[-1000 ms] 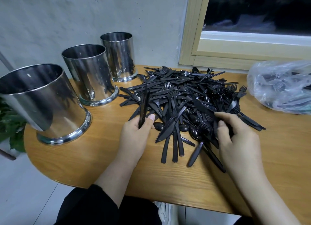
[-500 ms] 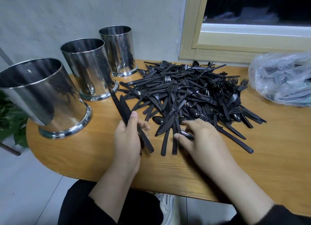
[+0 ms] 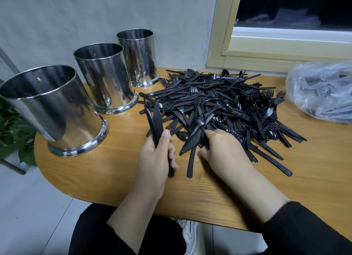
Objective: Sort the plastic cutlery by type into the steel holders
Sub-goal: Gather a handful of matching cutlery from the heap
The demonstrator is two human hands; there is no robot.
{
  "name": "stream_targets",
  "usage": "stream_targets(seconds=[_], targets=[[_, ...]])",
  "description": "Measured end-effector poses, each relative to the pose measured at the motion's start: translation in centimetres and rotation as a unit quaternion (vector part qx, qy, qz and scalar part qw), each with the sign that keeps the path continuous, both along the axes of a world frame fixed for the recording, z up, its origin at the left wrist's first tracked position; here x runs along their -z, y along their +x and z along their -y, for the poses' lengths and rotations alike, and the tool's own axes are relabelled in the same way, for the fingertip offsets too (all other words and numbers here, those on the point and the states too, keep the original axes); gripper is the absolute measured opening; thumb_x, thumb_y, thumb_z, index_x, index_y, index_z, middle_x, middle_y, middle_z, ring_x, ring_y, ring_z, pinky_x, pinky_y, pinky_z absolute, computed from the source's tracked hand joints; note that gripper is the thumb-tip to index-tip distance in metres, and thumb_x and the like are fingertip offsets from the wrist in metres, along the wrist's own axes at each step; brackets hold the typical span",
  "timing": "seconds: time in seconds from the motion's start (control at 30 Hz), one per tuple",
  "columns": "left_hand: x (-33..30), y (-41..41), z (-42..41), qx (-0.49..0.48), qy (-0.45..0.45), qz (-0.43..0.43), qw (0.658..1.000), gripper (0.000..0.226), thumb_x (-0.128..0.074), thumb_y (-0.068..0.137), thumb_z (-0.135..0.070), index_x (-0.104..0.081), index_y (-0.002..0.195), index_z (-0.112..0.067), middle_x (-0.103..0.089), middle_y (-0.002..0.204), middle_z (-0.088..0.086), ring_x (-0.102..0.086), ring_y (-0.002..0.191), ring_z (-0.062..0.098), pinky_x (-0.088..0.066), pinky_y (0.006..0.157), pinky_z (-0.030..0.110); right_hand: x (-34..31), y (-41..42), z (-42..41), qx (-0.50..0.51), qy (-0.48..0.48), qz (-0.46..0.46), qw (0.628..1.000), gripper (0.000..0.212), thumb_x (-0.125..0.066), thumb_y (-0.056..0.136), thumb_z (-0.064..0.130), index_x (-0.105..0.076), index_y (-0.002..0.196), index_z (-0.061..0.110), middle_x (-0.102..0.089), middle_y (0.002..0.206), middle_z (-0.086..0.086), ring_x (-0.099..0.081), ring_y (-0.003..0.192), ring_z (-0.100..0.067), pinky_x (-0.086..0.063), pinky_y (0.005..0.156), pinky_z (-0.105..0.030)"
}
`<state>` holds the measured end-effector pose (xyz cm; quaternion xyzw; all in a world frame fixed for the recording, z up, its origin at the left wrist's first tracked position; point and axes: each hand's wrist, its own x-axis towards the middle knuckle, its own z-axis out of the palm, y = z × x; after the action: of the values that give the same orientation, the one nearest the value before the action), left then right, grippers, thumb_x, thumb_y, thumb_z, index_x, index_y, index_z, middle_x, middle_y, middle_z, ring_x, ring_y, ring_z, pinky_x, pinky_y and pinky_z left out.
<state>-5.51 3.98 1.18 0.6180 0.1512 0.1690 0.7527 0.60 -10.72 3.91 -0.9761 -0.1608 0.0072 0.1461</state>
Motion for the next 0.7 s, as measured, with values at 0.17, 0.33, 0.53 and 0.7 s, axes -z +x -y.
stream_targets(seconds=[0.17, 0.33, 0.53, 0.7], targets=[[0.0, 0.0, -0.1, 0.000, 0.008, -0.006, 1.000, 0.027, -0.050, 0.108, -0.030, -0.057, 0.089, -0.012, -0.041, 0.059, -0.001, -0.039, 0.050, 0.015, -0.040, 0.050, 0.032, -1.3, 0.4, 1.2, 0.039, 0.026, -0.001, 0.999, 0.024, -0.057, 0.091, 0.018, -0.066, 0.112, 0.010, -0.061, 0.104, -0.007, -0.060, 0.101, -0.029, -0.045, 0.081, -0.034], [0.0, -0.1, -0.3, 0.006, 0.005, -0.014, 1.000, 0.021, -0.058, 0.103, -0.031, -0.060, 0.091, -0.014, -0.037, 0.057, -0.003, -0.035, 0.049, 0.013, -0.034, 0.050, 0.032, -3.7, -0.3, 3.7, 0.056, 0.048, 0.017, 0.997, 0.038, -0.056, 0.093, 0.016, -0.067, 0.128, 0.016, -0.064, 0.125, -0.004, -0.060, 0.114, -0.025, -0.045, 0.090, -0.029], [0.1, -0.2, -0.3, 0.008, 0.005, -0.005, 1.000, 0.027, -0.063, 0.100, -0.032, -0.066, 0.088, -0.008, -0.039, 0.056, 0.001, -0.037, 0.047, 0.015, -0.034, 0.046, 0.030, -5.3, -3.3, 8.4, 0.054, 0.128, 0.037, 0.990, 0.031, -0.060, 0.091, 0.017, -0.074, 0.117, 0.026, -0.067, 0.102, 0.014, -0.056, 0.094, -0.008, -0.036, 0.071, -0.019], [-0.5, -1.1, 1.5, 0.048, -0.054, -0.021, 0.997, 0.044, -0.069, 0.084, -0.050, -0.074, 0.096, -0.008, -0.038, 0.058, -0.004, -0.034, 0.048, 0.011, -0.033, 0.047, 0.026, -3.7, -6.1, 7.7, -0.021, 0.299, 0.099, 0.949, 0.022, -0.067, 0.094, 0.014, -0.075, 0.109, 0.028, -0.066, 0.095, 0.020, -0.060, 0.094, 0.006, -0.036, 0.075, -0.001]])
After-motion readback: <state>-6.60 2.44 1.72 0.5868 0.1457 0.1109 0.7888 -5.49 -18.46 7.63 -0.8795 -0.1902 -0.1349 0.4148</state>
